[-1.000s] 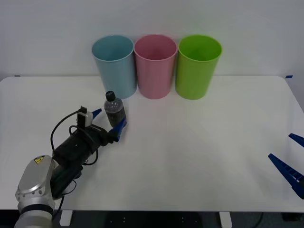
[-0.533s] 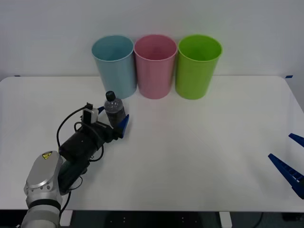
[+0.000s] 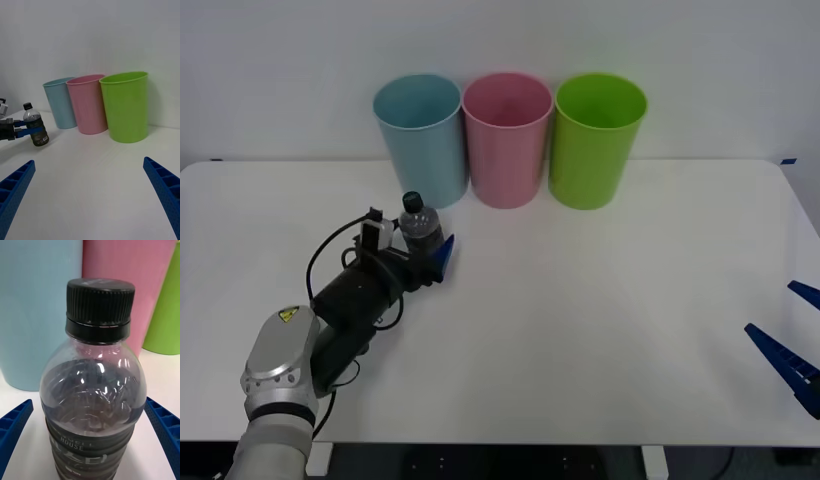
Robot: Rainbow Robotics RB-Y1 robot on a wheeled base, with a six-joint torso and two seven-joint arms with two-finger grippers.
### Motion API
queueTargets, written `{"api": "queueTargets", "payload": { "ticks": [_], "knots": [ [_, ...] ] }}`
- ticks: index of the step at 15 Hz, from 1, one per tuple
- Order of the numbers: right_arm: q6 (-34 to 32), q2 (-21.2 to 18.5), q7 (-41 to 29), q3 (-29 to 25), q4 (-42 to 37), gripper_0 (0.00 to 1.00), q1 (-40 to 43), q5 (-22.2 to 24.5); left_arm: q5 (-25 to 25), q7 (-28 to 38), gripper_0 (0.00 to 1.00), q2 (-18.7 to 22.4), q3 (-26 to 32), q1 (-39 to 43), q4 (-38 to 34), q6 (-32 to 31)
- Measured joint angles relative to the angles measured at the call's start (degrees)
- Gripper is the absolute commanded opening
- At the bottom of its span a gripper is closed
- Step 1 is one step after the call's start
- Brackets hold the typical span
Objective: Grasp the object on the table and drop it into the matching bin: aluminum can to the light blue bin, PET bottle to the pink bin.
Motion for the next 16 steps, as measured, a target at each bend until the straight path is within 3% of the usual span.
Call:
{"api": "queueTargets", "payload": {
  "ticks": [1, 2, 3, 4, 16],
  "knots": [
    [0.0, 0.0, 0.0, 0.0, 0.0, 1.0, 0.0, 0.0, 0.0, 0.0, 1.0, 0.01, 0.06, -0.01, 0.0, 0.0],
    [0.0, 0.0, 0.0, 0.0, 0.0, 1.0, 0.0, 0.0, 0.0, 0.0, 0.75, -0.02, 0.07, -0.01, 0.0, 0.03],
    [0.0, 0.0, 0.0, 0.0, 0.0, 1.0, 0.0, 0.0, 0.0, 0.0, 0.19, -0.06, 0.04, -0.01, 0.0, 0.08],
    [0.0, 0.0, 0.0, 0.0, 0.0, 1.0, 0.0, 0.0, 0.0, -0.03, 0.03, -0.07, 0.0, -0.01, 0.0, 0.12],
    [0.0, 0.0, 0.0, 0.0, 0.0, 1.0, 0.0, 0.0, 1.92, 0.01, 0.0, 1.01, -1.01, 0.18, 0.0, 0.66]
  ]
}}
